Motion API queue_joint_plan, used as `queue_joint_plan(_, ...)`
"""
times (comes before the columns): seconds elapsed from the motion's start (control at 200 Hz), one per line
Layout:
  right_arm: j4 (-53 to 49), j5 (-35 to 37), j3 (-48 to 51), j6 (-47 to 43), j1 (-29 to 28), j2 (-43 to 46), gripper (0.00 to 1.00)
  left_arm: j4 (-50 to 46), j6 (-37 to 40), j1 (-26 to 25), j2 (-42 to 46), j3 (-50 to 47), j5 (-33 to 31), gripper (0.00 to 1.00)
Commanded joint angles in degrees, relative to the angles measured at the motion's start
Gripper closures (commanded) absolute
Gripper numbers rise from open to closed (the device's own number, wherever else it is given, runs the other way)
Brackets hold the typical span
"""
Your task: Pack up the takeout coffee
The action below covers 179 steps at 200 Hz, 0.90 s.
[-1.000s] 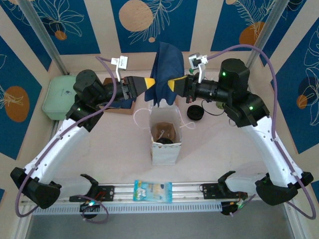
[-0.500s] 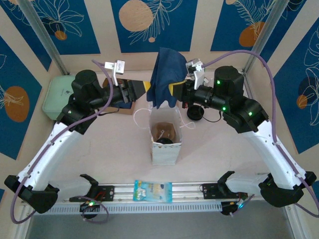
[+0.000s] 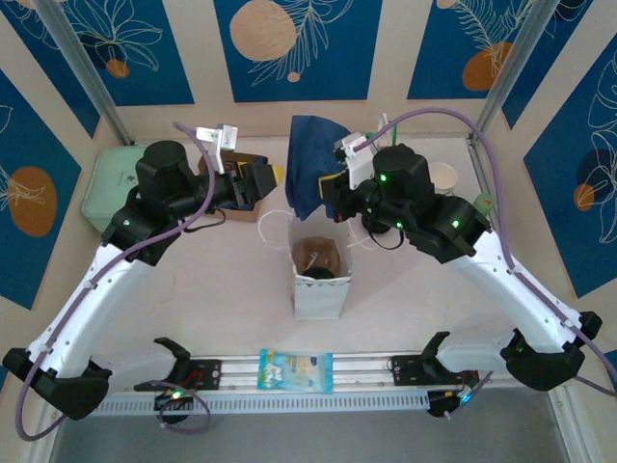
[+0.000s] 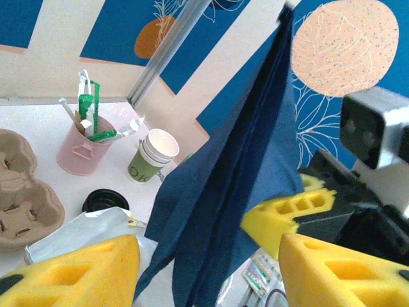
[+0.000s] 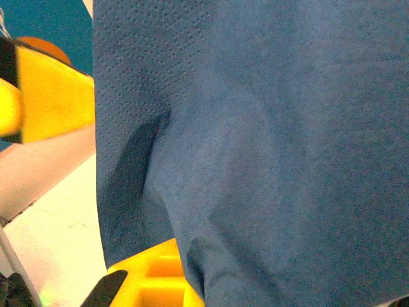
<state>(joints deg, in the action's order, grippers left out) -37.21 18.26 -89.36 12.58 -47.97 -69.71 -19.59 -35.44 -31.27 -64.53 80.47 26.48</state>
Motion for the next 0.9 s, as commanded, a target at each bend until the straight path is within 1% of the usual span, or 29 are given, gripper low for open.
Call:
queue_joint_plan(0.0,-0.3,4.2,1.6,-1.2,-1.1,0.3,1.0,-0.6,1.2,0.1,1.2,0.9,-0.1,0.43)
queue_joint_plan(0.125,-0.1,3.7,3.3,-1.6,-1.6,0.7,1.0,0.2,1.0,-0.1,-0.5,2.8,4.5,0.44)
queue_joint_plan(0.225,0.0,2.2,4.4,-2.2,-1.8,1.0,1.0,-0.5,1.8,-0.6,-2.0,5.3,6.7,0.41)
queue_joint_plan(0.31,0.3,-0.1,5.2,-2.9,-1.8,1.5,1.0,-3.0,4.4,-1.1,-3.8,8.2,7.1,0.37)
queue_joint_plan(0.41,1.3,-3.2,6.3,-3.3,-1.9,2.4,1.0,-5.7,5.8,-1.4,-6.6,11.4,7.4,0.36)
queue_joint_plan(0.675,3.0,-9.0,7.9,-5.0,-2.7,4.3,1.0,-7.0,7.6,-2.0,-12.2,14.9,9.9,0.36)
queue_joint_plan(0.891,3.8,-13.1,8.6,-7.1,-3.1,5.9,1.0,-7.4,8.1,-2.1,-15.3,17.1,12.1,0.29)
